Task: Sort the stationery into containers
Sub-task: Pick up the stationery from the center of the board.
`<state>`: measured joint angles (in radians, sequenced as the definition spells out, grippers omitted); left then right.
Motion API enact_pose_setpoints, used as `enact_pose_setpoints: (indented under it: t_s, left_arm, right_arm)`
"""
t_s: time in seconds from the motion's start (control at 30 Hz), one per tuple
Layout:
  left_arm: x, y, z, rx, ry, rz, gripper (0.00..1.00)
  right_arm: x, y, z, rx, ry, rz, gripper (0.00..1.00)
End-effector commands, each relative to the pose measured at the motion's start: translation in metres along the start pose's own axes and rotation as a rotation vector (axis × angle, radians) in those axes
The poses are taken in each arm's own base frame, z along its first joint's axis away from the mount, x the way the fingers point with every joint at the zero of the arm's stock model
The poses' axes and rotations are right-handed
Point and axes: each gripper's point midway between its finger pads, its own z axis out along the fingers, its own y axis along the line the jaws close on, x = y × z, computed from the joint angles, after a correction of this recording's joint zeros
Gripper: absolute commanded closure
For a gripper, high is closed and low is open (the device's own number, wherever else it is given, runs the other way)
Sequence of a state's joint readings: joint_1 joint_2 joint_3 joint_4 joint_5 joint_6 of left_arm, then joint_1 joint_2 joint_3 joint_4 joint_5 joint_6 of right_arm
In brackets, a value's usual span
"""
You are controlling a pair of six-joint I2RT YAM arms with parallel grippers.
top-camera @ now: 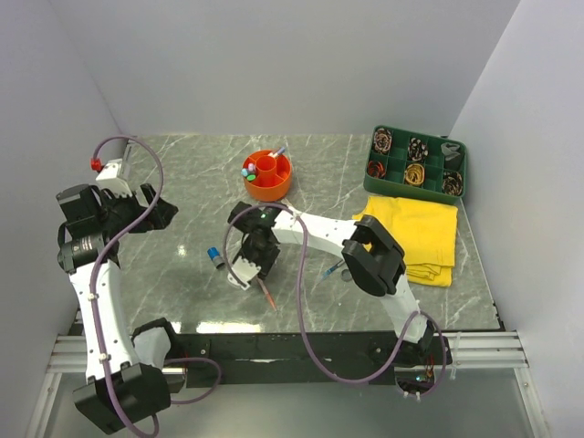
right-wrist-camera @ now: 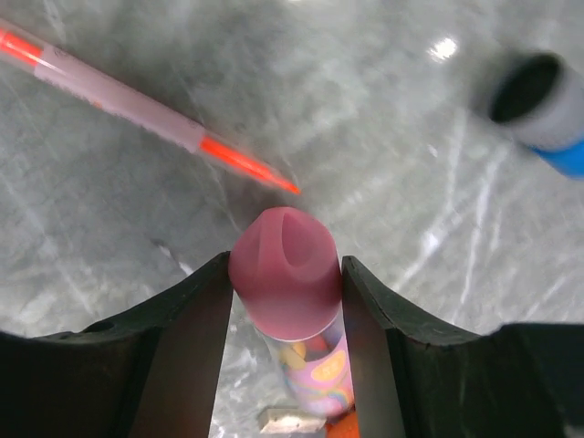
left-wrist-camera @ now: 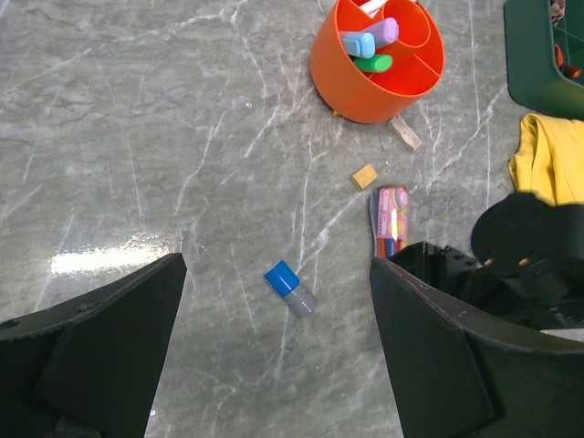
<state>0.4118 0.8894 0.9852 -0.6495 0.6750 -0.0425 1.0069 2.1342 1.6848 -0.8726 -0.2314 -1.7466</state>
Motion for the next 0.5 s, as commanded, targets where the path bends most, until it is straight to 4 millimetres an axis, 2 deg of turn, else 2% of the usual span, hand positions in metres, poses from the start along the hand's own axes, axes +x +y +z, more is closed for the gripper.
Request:
enact_pose_setpoints:
  t_s: [0.0,0.13,0.23,0.33,0.47]
  left_arm:
    - [-0.019,-0.003,-0.001,0.02,-0.04,0.042,0.12]
    - [-0.023,0.0,0.003,0.025,-0.038,0.046,0.12]
    - [-0.026,0.001,0.006,0.027,-0.042,0.035,0.12]
    - [-0.03,0.002,0.009,0.032,-0.049,0.025,0.12]
    - [-0.035,0.005,0.01,0.029,-0.052,0.016,0.12]
  right_arm:
    - [-0.01,-0.048,-0.077,0.206,-0.083,0.109,1.0]
    - [-0.001,-0.065,-0.13,0.331,-0.144,0.241,1.0]
    - [0.003,-0.066,-0.153,0.381,-0.198,0.341,1.0]
    - [0.015,-0.067,-0.177,0.455,-0.245,0.442,1.0]
    - [0.032,-0.074,-0.2,0.544,-0.296,0.54,1.0]
